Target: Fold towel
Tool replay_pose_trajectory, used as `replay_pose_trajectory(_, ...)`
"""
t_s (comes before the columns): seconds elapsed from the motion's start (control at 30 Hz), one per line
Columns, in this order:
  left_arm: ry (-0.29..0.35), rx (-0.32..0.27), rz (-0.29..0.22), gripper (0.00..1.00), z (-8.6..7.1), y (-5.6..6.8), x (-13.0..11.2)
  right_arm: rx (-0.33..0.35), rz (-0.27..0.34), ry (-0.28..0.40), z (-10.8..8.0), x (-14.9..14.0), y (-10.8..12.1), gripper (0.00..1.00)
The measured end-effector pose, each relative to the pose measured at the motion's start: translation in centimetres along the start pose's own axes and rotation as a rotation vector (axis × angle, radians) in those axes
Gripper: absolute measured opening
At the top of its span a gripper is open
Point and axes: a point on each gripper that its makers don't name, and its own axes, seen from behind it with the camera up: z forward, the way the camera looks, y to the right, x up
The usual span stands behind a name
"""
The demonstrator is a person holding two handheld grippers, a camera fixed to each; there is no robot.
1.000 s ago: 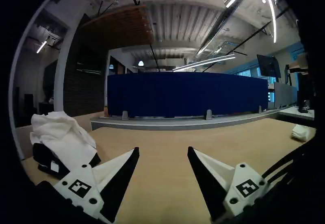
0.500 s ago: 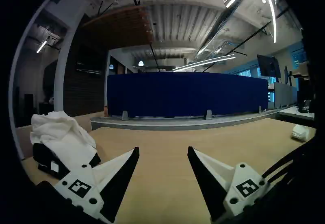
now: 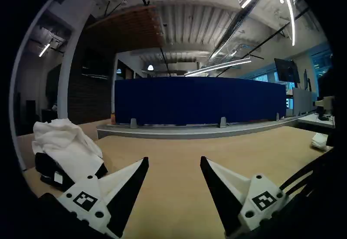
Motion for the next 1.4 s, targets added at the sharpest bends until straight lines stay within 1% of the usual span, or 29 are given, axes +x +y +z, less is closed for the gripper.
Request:
replay_pose_trajectory(0.3,0.000,0.000,0.000,0.88,0.0,-0.1,0.0,0.003,-0.008,-0.032,0.3,-5.2,0.4,0.99)
replay_pose_trajectory(0.5,0.000,0.000,0.000,0.88,0.0,-0.2,0.0,0.005,0.003,-0.042,0.5,-7.5,0.3,0.99)
replay_pose_trajectory(0.6,0.000,0.000,0.000,0.88,0.0,-0.2,0.0,0.000,0.012,-0.046,0.5,-8.2,0.6,1.00)
replay_pose_trajectory(0.73,0.000,0.000,0.000,0.88,0.0,-0.2,0.1,-0.011,0.019,-0.038,0.4,-8.3,0.9,0.99)
replay_pose_trajectory(1.0,0.000,0.000,0.000,0.88,0.0,-0.3,0.1,0.020,0.005,-0.016,0.0,-8.4,-0.1,0.99)
replay_pose_trajectory(1.2,0.000,0.000,0.000,0.88,-0.1,-0.3,0.0,0.028,-0.006,0.000,0.0,-8.4,-0.6,1.00)
replay_pose_trajectory(1.4,0.000,0.000,0.000,0.88,-0.1,-0.4,0.0,0.025,0.001,0.009,0.1,-8.4,-0.6,1.00)
